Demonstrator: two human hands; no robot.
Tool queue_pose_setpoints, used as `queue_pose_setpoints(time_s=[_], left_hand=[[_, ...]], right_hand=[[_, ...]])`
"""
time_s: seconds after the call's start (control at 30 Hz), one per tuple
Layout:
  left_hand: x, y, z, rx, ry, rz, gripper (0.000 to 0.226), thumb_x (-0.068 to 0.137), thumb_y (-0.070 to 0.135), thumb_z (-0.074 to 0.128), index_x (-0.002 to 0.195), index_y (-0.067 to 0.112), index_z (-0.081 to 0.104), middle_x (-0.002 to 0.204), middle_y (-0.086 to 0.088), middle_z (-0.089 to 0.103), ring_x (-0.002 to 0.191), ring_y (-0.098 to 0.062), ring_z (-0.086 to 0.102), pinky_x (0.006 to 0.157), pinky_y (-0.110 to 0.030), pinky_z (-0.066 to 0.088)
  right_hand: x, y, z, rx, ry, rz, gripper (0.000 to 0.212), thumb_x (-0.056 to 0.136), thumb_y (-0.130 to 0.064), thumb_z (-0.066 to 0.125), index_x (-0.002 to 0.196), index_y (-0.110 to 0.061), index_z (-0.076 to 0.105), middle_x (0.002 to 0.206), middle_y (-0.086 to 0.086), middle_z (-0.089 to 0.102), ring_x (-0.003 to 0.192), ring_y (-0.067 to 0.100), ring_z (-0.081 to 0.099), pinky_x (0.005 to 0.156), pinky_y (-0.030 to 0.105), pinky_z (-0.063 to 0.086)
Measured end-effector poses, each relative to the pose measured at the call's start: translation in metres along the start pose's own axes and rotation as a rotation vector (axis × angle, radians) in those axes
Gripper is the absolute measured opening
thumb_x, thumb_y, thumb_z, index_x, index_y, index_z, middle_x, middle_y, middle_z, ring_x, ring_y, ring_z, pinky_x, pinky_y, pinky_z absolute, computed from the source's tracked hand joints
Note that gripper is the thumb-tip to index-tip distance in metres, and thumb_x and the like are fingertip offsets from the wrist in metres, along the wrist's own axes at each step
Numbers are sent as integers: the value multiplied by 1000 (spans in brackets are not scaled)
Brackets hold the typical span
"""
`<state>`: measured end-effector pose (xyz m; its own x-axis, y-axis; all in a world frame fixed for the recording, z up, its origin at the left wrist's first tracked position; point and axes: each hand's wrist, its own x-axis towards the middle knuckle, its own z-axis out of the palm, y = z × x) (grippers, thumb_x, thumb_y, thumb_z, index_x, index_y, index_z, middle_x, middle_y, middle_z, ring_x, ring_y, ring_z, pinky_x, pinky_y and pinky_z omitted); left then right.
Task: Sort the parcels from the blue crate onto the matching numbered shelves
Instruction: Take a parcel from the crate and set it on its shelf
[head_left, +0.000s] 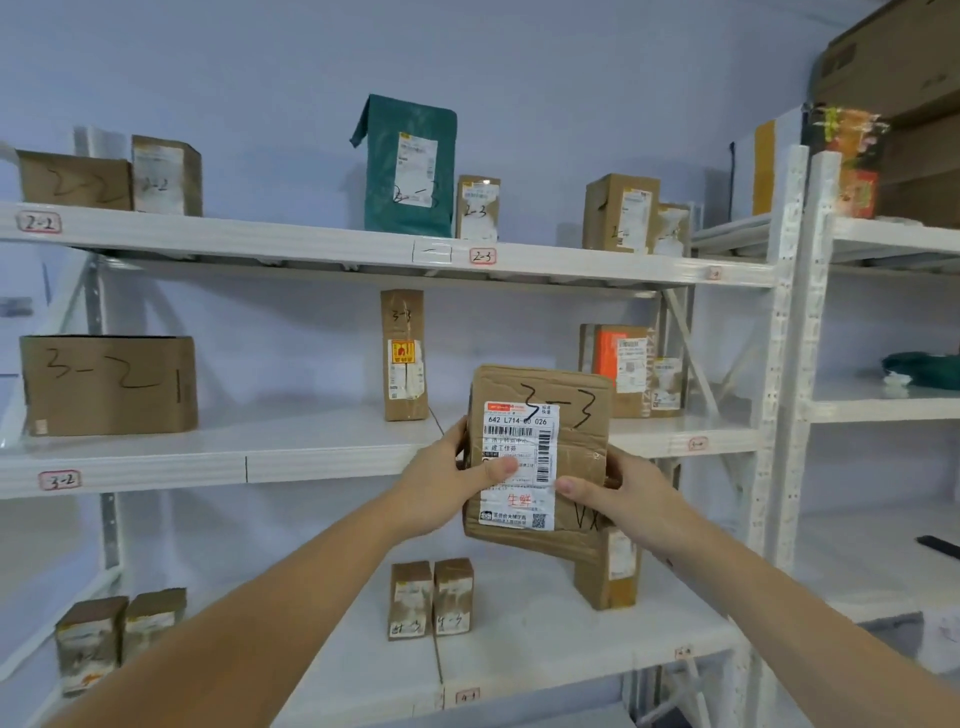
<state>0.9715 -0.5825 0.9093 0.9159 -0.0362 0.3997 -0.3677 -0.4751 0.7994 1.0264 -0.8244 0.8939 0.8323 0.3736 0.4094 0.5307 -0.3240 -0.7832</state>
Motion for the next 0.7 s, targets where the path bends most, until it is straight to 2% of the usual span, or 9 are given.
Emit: queue_pose_setpoints(time_s=[0.1, 0.2, 0.27, 0.33, 0.4, 0.47, 0.57, 0.63, 0.7], left_hand=[[37, -13, -3, 69, 92, -3, 59, 91, 48, 72, 145, 36, 49, 132, 17, 66, 99, 8, 62, 71, -2, 48], [71, -27, -7, 132, 162, -19, 50, 94, 40, 72, 140, 30, 54, 124, 19, 64, 102, 3, 59, 66, 3, 45], [97, -38, -14, 160, 220, -38, 45, 92, 38, 75, 134, 29, 60, 120, 18, 66, 107, -3, 62, 78, -5, 51], [125, -52, -23, 184, 295, -62, 44, 84, 41, 82, 124, 29, 67, 121, 13, 73, 108, -9, 69, 94, -31, 59], [154, -67, -33, 191, 366, -90, 41, 76, 41, 89, 111, 28, 71, 112, 8, 77, 97, -12, 74, 89, -42, 63], [178, -77, -41, 181, 419, -110, 40, 73, 37, 92, 102, 24, 68, 104, 6, 77, 89, -14, 76, 79, -41, 65], [214, -100, -46, 149, 411, -136, 34, 76, 26, 91, 101, 18, 68, 101, 4, 77, 86, -14, 76, 76, -38, 66], [232, -119, -46, 115, 370, -170, 27, 81, 18, 87, 102, 16, 70, 104, 2, 78, 87, -13, 75, 76, -35, 66], [249, -137, -46, 117, 342, -190, 25, 84, 14, 84, 105, 15, 71, 106, 1, 78, 88, -11, 74, 77, -34, 65]], right_hand=[[52, 12, 0, -56, 22, -81, 49, 83, -47, 80, 125, -41, 56, 106, -32, 65, 89, -19, 63, 72, 6, 53], [100, 25, 5, -102, 40, -161, 51, 85, -44, 80, 129, -41, 55, 105, -35, 61, 85, -24, 61, 69, 1, 48], [133, 33, 10, -102, 38, -181, 52, 86, -40, 80, 131, -40, 54, 104, -37, 60, 82, -24, 61, 68, 0, 46], [164, 38, 15, -124, 50, -200, 54, 88, -42, 79, 135, -39, 54, 103, -38, 58, 82, -22, 59, 69, -1, 44], [196, 45, 21, -149, 52, -207, 55, 89, -42, 77, 138, -36, 54, 103, -36, 58, 83, -21, 56, 68, 1, 44], [225, 53, 27, -160, 42, -189, 56, 91, -40, 76, 140, -34, 52, 106, -29, 61, 84, -16, 56, 71, 8, 45], [267, 69, 35, -204, 34, -164, 58, 91, -37, 77, 142, -29, 50, 115, -15, 66, 87, -5, 60, 84, 25, 48], [288, 83, 40, -233, 8, -143, 60, 91, -35, 77, 143, -26, 50, 124, -8, 69, 99, 8, 61, 84, 24, 44], [308, 100, 45, -227, -18, -124, 60, 90, -34, 78, 143, -26, 50, 127, -7, 68, 108, 13, 62, 81, 21, 43]])
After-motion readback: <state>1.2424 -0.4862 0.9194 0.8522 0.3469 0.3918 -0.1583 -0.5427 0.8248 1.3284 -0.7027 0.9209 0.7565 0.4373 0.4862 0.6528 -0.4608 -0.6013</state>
